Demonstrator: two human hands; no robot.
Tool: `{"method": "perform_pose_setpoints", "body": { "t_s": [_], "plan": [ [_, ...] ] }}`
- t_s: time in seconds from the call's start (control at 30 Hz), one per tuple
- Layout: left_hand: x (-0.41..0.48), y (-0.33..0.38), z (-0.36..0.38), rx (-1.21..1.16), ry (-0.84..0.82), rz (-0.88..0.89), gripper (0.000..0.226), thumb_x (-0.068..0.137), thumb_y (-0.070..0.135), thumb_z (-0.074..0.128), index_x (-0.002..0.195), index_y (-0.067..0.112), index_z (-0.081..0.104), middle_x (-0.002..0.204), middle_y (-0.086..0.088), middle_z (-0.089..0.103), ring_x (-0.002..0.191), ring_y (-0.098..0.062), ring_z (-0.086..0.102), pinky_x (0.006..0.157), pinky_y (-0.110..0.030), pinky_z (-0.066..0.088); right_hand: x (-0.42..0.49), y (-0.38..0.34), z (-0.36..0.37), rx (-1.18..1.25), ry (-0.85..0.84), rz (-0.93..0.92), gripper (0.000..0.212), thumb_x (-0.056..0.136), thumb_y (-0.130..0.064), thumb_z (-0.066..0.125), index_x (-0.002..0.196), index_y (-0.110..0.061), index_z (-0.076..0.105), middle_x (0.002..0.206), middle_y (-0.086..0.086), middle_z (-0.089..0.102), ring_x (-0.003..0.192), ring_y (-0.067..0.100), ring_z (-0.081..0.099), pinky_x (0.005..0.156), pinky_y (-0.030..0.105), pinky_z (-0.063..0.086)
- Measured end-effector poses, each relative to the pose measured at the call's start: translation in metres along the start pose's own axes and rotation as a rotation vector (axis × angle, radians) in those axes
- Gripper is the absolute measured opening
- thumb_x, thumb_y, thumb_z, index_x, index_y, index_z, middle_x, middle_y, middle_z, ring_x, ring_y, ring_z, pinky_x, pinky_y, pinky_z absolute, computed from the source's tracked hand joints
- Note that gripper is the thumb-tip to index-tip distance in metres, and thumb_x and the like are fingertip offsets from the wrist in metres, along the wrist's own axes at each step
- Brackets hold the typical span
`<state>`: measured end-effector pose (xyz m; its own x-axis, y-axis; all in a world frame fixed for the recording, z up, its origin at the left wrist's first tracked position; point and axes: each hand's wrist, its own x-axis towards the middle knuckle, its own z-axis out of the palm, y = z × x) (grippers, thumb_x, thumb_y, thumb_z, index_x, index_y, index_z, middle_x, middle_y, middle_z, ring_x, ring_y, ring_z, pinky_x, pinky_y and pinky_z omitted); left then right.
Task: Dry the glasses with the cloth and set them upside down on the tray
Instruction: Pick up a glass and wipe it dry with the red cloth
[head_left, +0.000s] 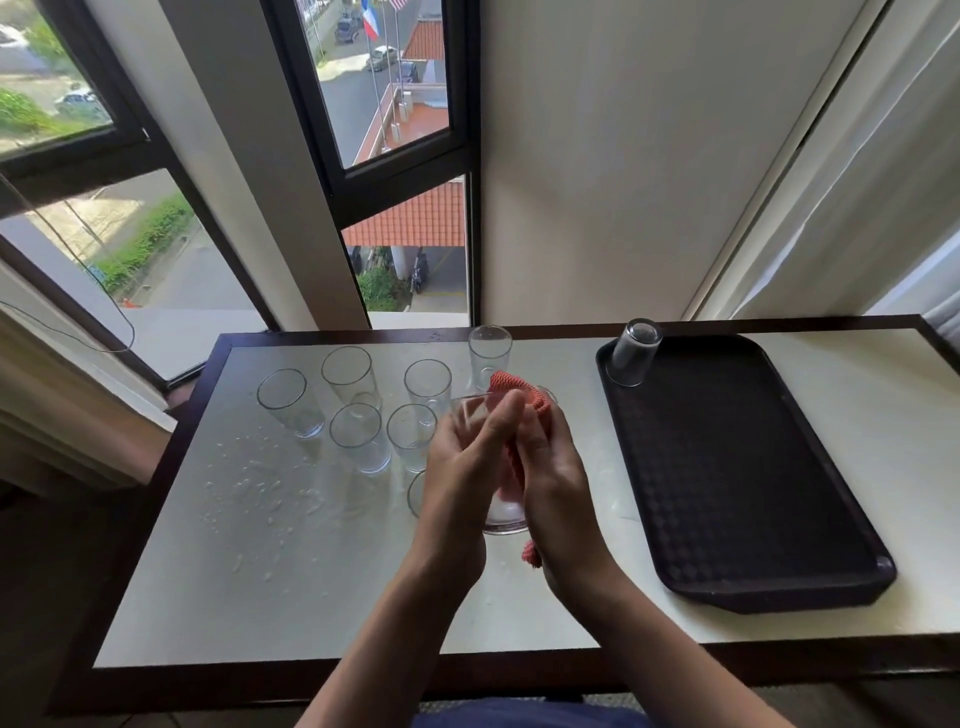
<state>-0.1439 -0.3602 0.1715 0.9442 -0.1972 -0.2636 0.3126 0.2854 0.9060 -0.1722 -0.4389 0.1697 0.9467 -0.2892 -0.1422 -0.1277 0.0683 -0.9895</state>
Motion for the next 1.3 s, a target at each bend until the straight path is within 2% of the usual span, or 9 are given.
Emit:
{"method": "perform_pose_setpoints", "body": {
  "t_s": [0.27, 0.4, 0.63, 0.77, 0.9, 1.0, 1.1, 1.2, 1.3],
  "plan": [
    [0.012, -0.013, -0.006, -0.145, 0.0, -0.158, 0.06, 0.07, 0.032, 0.084, 0.119, 0.002, 0.068, 0.106, -0.017, 0.072, 0.094, -0.024, 0.073, 0.074, -0.028, 0.059, -0.013, 0.019, -0.003, -0.031, 0.109, -0.023, 0.043, 0.089, -0.055, 0.047, 0.121, -0.031, 0.062, 0.105, -0.009, 0.073, 0.101, 0.009, 0.069, 0.094, 0.042, 0.055],
    [0.012, -0.018, -0.011, -0.168, -0.011, -0.272, 0.056, 0.07, 0.034, 0.08, 0.116, 0.006, 0.068, 0.102, -0.015, 0.068, 0.086, -0.027, 0.068, 0.067, -0.033, 0.057, -0.021, 0.027, -0.007, 0.092, 0.075, 0.033, 0.032, 0.087, -0.047, 0.049, 0.109, -0.03, 0.065, 0.096, -0.004, 0.073, 0.09, 0.012, 0.07, 0.075, 0.03, 0.057],
    [0.015, -0.032, -0.007, -0.31, 0.197, -0.156, 0.061, 0.059, 0.032, 0.086, 0.111, 0.006, 0.068, 0.088, -0.011, 0.065, 0.076, -0.023, 0.064, 0.064, -0.03, 0.055, -0.013, 0.036, 0.003, 0.303, 0.144, 0.22, 0.02, 0.102, -0.03, 0.047, 0.105, -0.024, 0.065, 0.102, 0.006, 0.075, 0.098, 0.028, 0.072, 0.086, 0.043, 0.057],
    [0.021, -0.031, -0.009, -0.335, 0.155, 0.05, 0.027, 0.071, 0.028, 0.078, 0.088, 0.013, 0.063, 0.068, -0.004, 0.056, 0.062, -0.016, 0.055, 0.063, -0.03, 0.045, -0.012, 0.031, 0.01, 0.446, 0.134, 0.334, 0.028, 0.104, -0.033, 0.042, 0.111, -0.02, 0.066, 0.105, 0.009, 0.076, 0.099, 0.03, 0.072, 0.088, 0.045, 0.057],
    [0.016, -0.036, -0.014, -0.19, 0.056, 0.164, 0.071, 0.062, 0.029, 0.083, 0.125, 0.019, 0.052, 0.103, -0.011, 0.069, 0.094, -0.02, 0.07, 0.081, -0.03, 0.058, 0.015, 0.011, 0.001, 0.741, 0.124, 0.544, 0.04, 0.103, -0.035, 0.04, 0.106, -0.012, 0.072, 0.099, 0.014, 0.075, 0.083, 0.026, 0.073, 0.08, 0.037, 0.054],
    [0.013, -0.04, -0.024, -0.081, -0.068, 0.181, 0.084, 0.059, 0.024, 0.087, 0.132, 0.026, 0.046, 0.12, -0.018, 0.068, 0.11, -0.024, 0.069, 0.087, -0.028, 0.055, 0.027, 0.011, -0.007, 0.83, 0.057, 0.646, 0.048, 0.1, -0.039, 0.039, 0.087, -0.015, 0.079, 0.095, 0.015, 0.076, 0.081, 0.03, 0.073, 0.081, 0.041, 0.053],
    [0.015, -0.037, -0.033, -0.067, -0.087, 0.23, 0.081, 0.063, 0.014, 0.082, 0.133, 0.024, 0.041, 0.126, -0.026, 0.063, 0.114, -0.028, 0.067, 0.092, -0.032, 0.055, 0.021, 0.016, -0.003, 0.839, 0.012, 0.699, 0.043, 0.102, -0.035, 0.039, 0.116, -0.008, 0.07, 0.11, 0.019, 0.073, 0.1, 0.033, 0.07, 0.085, 0.043, 0.057],
    [0.017, -0.032, -0.039, -0.086, -0.069, 0.236, 0.078, 0.064, 0.015, 0.081, 0.13, 0.025, 0.042, 0.108, -0.017, 0.067, 0.102, -0.02, 0.07, 0.082, -0.026, 0.056, 0.015, 0.013, -0.002, 0.834, -0.015, 0.705, 0.041, 0.104, -0.03, 0.04, 0.118, -0.003, 0.067, 0.104, 0.021, 0.074, 0.085, 0.033, 0.073, 0.07, 0.042, 0.062],
    [0.013, -0.032, -0.035, -0.031, -0.091, 0.253, 0.077, 0.062, 0.018, 0.08, 0.129, 0.024, 0.043, 0.103, -0.015, 0.065, 0.098, -0.015, 0.071, 0.081, -0.024, 0.055, 0.023, 0.009, -0.003, 0.825, -0.021, 0.754, 0.045, 0.104, -0.034, 0.039, 0.129, -0.004, 0.063, 0.113, 0.021, 0.071, 0.091, 0.034, 0.071, 0.078, 0.043, 0.059]
  ]
}}
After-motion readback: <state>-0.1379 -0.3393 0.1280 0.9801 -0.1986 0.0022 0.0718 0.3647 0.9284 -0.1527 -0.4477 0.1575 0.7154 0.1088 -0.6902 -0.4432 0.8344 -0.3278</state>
